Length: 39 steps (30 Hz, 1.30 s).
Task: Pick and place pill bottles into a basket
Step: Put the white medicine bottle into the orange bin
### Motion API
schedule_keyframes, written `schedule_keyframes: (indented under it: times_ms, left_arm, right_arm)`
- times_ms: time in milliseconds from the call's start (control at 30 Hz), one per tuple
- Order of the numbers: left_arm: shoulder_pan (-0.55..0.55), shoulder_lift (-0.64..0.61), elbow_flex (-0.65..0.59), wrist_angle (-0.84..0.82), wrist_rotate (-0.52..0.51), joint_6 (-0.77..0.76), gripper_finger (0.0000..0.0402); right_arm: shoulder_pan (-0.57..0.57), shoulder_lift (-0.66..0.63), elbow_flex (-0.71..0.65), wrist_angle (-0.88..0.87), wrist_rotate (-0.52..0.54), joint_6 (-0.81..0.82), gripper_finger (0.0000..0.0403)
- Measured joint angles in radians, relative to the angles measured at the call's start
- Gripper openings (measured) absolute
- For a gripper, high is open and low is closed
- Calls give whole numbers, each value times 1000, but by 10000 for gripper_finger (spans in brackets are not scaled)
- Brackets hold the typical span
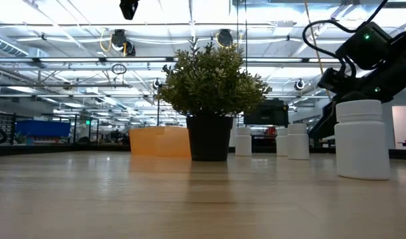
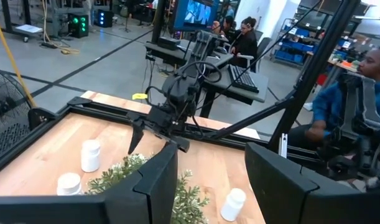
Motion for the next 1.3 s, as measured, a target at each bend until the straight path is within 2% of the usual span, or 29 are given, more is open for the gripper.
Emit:
schedule_keyframes:
  times_ms: [1067, 1167, 1300]
  left_arm:
    - [0, 0, 0, 1, 18, -20, 191]
    - [0, 0, 0, 1, 18, -20, 191]
    - [0, 0, 0, 1, 18, -20, 191]
  right_arm:
    - [0, 398, 0, 369, -70, 21, 313]
    - [0, 423, 0, 388, -80, 22, 300]
    - [0, 445, 0, 422, -82, 22, 258]
